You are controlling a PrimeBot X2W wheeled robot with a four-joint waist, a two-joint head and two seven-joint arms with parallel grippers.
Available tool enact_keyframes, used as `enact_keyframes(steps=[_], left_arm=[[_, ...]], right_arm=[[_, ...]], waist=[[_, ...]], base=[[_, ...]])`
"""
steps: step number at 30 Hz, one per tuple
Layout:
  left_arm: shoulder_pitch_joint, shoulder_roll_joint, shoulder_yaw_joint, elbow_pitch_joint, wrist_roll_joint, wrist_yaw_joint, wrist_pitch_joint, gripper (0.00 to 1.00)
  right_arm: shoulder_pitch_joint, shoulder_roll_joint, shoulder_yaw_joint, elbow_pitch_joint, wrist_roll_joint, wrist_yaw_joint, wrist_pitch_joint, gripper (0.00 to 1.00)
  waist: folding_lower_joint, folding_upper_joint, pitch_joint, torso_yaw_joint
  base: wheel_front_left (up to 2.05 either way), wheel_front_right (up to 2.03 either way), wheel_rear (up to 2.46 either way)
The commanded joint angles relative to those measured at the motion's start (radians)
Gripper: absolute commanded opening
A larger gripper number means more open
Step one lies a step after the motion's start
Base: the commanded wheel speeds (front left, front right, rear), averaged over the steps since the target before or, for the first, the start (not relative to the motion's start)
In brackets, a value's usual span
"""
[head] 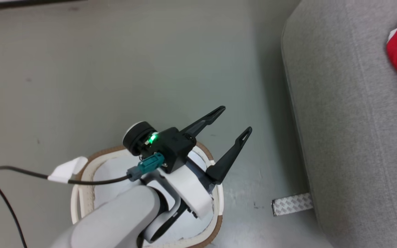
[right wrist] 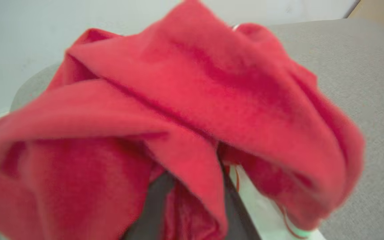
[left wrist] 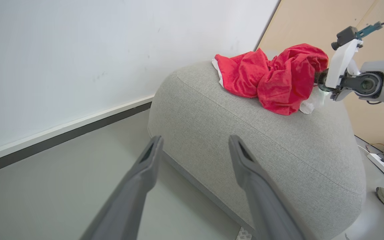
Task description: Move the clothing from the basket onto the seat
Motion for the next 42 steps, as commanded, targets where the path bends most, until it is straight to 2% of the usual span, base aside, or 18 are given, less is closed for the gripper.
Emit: enact_keyframes(steps=[1,6,12,18,23,25,31,37,42], left_arm=[[0.015,0.004,0.002,0.004,-0.01,0.003,-0.009,1.0],[0.059,-0.002,0.007,0.025,-0.034,0.013,-0.042,1.0],[0.132,0.01,0.026,0.043,-0.07,0.033,-0.083,1.0],[0.187,0.033,0.054,0.038,-0.106,0.058,-0.111,1.0],[0.231,0.066,0.115,0.018,-0.135,0.103,-0.14,1.0],[0.251,0.078,0.152,0.009,-0.146,0.126,-0.153,1.0],[0.322,0.104,0.263,-0.022,-0.175,0.202,-0.181,1.0],[0.402,0.122,0.311,-0.028,-0.171,0.222,-0.189,1.0],[0.484,0.097,0.366,-0.002,-0.176,0.244,-0.191,1.0]], right_arm=[[0.006,-0.011,0.012,0.004,0.006,-0.002,-0.002,1.0],[0.03,-0.042,0.093,-0.031,0.007,-0.002,0.013,1.0],[0.098,-0.138,0.195,-0.131,-0.007,-0.002,0.101,1.0],[0.168,-0.218,0.185,-0.302,0.013,-0.002,0.15,1.0],[0.225,-0.21,0.148,-0.481,0.001,-0.002,0.163,1.0],[0.246,-0.181,0.124,-0.551,-0.022,-0.002,0.151,1.0],[0.352,-0.01,0.038,-0.702,-0.095,-0.002,0.086,1.0],[0.479,0.141,-0.018,-0.813,-0.154,-0.002,0.014,1.0],[0.587,0.254,-0.038,-0.876,-0.219,-0.002,-0.042,1.0]], waist=[[-0.0001,0.0,-0.032,-0.006],[-0.0001,0.0,-0.131,-0.013],[-0.0001,0.0,-0.271,-0.009],[-0.0001,0.0,-0.395,0.018],[-0.0001,0.0,-0.466,0.047],[-0.0001,0.0,-0.487,0.057],[-0.0001,0.0,-0.525,0.094],[-0.0001,0.0,-0.532,0.129],[-0.0001,0.0,-0.537,0.143]], base=[[0.0,0.0,0.0],[0.0,0.0,0.0],[0.0,0.0,0.0],[0.0,0.0,0.0],[0.0,0.0,0.0],[0.0,0.0,0.0],[0.0,0.0,0.0],[0.0,0.0,0.0],[0.0,0.0,0.0]])
